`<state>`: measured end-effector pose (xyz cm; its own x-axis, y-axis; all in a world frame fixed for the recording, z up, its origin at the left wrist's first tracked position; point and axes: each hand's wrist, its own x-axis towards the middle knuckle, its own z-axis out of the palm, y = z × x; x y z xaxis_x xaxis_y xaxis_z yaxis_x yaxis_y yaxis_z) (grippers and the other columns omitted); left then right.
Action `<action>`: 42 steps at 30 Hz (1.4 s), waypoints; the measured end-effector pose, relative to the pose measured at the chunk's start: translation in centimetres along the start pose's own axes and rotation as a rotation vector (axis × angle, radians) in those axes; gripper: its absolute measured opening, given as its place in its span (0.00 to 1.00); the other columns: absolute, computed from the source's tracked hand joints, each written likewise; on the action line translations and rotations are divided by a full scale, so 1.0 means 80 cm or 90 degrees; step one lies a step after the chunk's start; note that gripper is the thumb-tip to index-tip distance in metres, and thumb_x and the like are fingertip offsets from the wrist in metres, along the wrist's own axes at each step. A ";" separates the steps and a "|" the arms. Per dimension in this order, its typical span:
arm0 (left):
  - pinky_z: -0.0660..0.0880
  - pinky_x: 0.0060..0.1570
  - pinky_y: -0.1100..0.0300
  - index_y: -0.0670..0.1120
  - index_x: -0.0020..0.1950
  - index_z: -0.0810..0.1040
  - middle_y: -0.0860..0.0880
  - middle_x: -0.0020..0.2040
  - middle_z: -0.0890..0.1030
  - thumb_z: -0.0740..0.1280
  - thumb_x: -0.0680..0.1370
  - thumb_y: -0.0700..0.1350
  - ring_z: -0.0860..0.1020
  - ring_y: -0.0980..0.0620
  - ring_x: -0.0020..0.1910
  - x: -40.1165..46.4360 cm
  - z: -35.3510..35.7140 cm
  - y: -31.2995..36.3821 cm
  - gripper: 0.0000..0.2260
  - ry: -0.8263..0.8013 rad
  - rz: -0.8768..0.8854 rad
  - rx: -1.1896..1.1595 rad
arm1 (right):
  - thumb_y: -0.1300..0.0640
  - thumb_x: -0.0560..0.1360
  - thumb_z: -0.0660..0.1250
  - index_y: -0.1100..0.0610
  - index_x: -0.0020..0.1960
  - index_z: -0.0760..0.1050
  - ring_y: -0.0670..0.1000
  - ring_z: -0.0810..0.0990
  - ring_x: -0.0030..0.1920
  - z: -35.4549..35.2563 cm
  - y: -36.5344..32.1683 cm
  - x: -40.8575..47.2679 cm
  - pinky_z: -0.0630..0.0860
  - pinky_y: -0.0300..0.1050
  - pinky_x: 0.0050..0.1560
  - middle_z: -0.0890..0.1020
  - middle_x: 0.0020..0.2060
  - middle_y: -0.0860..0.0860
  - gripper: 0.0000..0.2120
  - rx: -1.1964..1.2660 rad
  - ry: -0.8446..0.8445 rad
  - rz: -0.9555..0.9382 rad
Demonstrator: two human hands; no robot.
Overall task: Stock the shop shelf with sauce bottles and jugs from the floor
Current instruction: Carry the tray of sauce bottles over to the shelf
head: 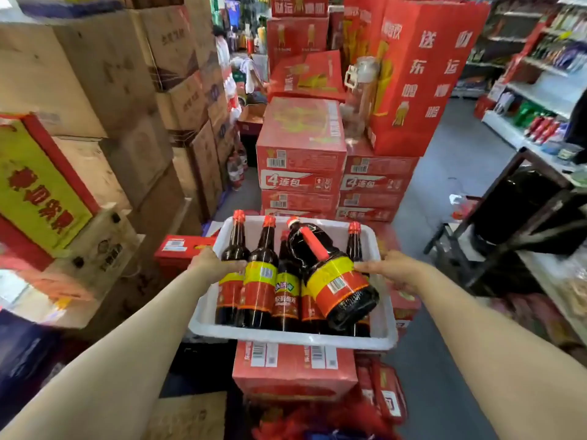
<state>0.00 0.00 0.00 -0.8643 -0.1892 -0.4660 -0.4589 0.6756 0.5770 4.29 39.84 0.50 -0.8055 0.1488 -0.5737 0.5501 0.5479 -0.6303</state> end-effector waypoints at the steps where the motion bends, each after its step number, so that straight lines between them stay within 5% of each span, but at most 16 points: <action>1: 0.71 0.58 0.48 0.38 0.77 0.59 0.39 0.72 0.69 0.78 0.68 0.58 0.69 0.39 0.69 0.005 -0.001 0.002 0.48 -0.010 0.000 -0.009 | 0.27 0.43 0.82 0.50 0.74 0.67 0.57 0.74 0.67 0.002 -0.002 0.007 0.72 0.61 0.68 0.75 0.69 0.52 0.64 0.010 -0.001 0.022; 7: 0.73 0.55 0.50 0.37 0.73 0.63 0.40 0.67 0.73 0.79 0.65 0.61 0.73 0.39 0.64 0.048 0.004 0.004 0.48 -0.064 -0.018 -0.003 | 0.31 0.49 0.83 0.44 0.74 0.63 0.57 0.75 0.67 0.007 0.009 0.023 0.74 0.60 0.66 0.74 0.69 0.50 0.59 0.102 -0.055 0.136; 13: 0.72 0.66 0.41 0.43 0.78 0.58 0.39 0.73 0.67 0.76 0.56 0.73 0.68 0.37 0.70 0.067 0.007 0.005 0.60 -0.072 -0.071 0.070 | 0.34 0.48 0.85 0.49 0.77 0.61 0.58 0.73 0.68 0.017 0.006 0.004 0.70 0.61 0.70 0.74 0.70 0.55 0.64 0.165 -0.054 0.155; 19: 0.68 0.69 0.40 0.44 0.80 0.52 0.39 0.76 0.60 0.77 0.58 0.71 0.63 0.37 0.74 0.061 0.012 0.002 0.61 -0.056 -0.086 0.049 | 0.32 0.41 0.84 0.56 0.71 0.69 0.57 0.79 0.60 0.038 0.003 -0.022 0.76 0.56 0.61 0.81 0.62 0.56 0.64 0.213 -0.043 0.142; 25: 0.68 0.70 0.41 0.40 0.79 0.50 0.38 0.77 0.60 0.79 0.61 0.66 0.63 0.37 0.75 0.038 0.006 -0.022 0.60 -0.077 -0.101 -0.014 | 0.32 0.47 0.84 0.56 0.70 0.70 0.57 0.79 0.63 0.057 0.035 -0.058 0.70 0.59 0.71 0.81 0.62 0.55 0.58 0.216 -0.060 0.177; 31: 0.69 0.68 0.41 0.38 0.79 0.46 0.39 0.77 0.60 0.80 0.59 0.66 0.64 0.38 0.75 -0.014 0.019 -0.082 0.65 -0.058 -0.181 -0.059 | 0.43 0.49 0.88 0.57 0.71 0.67 0.56 0.77 0.63 0.051 0.025 -0.097 0.77 0.56 0.56 0.77 0.65 0.55 0.56 0.080 -0.167 0.222; 35: 0.71 0.67 0.44 0.37 0.78 0.48 0.39 0.76 0.62 0.79 0.61 0.66 0.65 0.39 0.74 -0.059 0.027 -0.112 0.62 -0.003 -0.218 -0.063 | 0.43 0.57 0.83 0.56 0.65 0.72 0.54 0.77 0.60 0.067 0.004 -0.117 0.74 0.55 0.62 0.79 0.58 0.53 0.42 0.062 -0.167 0.181; 39: 0.71 0.67 0.44 0.36 0.78 0.50 0.40 0.76 0.62 0.79 0.61 0.65 0.67 0.39 0.72 -0.102 0.034 -0.146 0.61 0.020 -0.238 -0.095 | 0.34 0.47 0.85 0.53 0.67 0.72 0.58 0.77 0.64 0.079 0.036 -0.115 0.71 0.62 0.69 0.80 0.63 0.53 0.54 0.039 -0.159 0.157; 42: 0.67 0.70 0.45 0.36 0.79 0.49 0.40 0.76 0.60 0.80 0.61 0.63 0.65 0.40 0.74 -0.139 0.041 -0.178 0.61 0.017 -0.281 -0.140 | 0.34 0.53 0.83 0.57 0.72 0.67 0.58 0.70 0.71 0.089 0.023 -0.148 0.66 0.59 0.73 0.73 0.70 0.53 0.56 -0.015 -0.203 0.122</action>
<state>16.84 -5.17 -5.24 -0.5808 -0.4443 -0.6821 -0.8129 0.3605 0.4574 16.42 33.22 2.38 -0.5776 -0.0112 -0.8162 0.6761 0.5538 -0.4860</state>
